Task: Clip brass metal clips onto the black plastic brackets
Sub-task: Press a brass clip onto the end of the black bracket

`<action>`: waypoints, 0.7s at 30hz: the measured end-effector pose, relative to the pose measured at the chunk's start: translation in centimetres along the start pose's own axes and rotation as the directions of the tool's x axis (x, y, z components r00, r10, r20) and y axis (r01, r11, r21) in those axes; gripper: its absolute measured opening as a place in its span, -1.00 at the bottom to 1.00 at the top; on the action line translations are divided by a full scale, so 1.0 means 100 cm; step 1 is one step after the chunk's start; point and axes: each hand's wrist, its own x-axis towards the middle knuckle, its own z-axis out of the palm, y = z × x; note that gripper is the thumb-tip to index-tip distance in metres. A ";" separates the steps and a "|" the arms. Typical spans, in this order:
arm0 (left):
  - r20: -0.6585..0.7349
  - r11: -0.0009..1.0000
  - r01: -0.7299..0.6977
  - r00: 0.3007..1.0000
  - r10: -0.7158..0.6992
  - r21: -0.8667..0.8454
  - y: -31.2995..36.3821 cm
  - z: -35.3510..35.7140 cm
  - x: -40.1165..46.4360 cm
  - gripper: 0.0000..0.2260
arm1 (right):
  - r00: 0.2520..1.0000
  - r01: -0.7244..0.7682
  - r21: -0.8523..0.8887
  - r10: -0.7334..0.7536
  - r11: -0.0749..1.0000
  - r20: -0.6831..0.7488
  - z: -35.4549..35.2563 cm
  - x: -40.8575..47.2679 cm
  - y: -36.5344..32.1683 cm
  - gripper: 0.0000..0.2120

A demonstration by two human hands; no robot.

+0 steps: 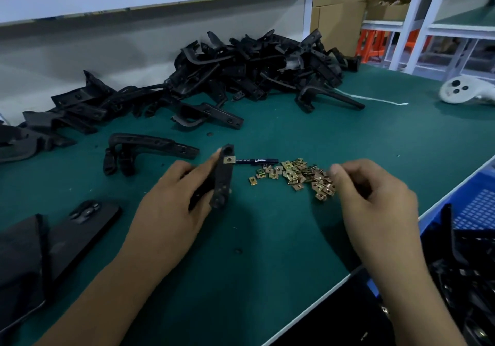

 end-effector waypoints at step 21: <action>0.139 0.988 0.096 0.984 -0.112 0.119 0.012 0.000 -0.001 -0.40 | 0.874 0.376 -0.258 -0.248 0.890 0.418 0.011 -0.006 -0.014 -0.96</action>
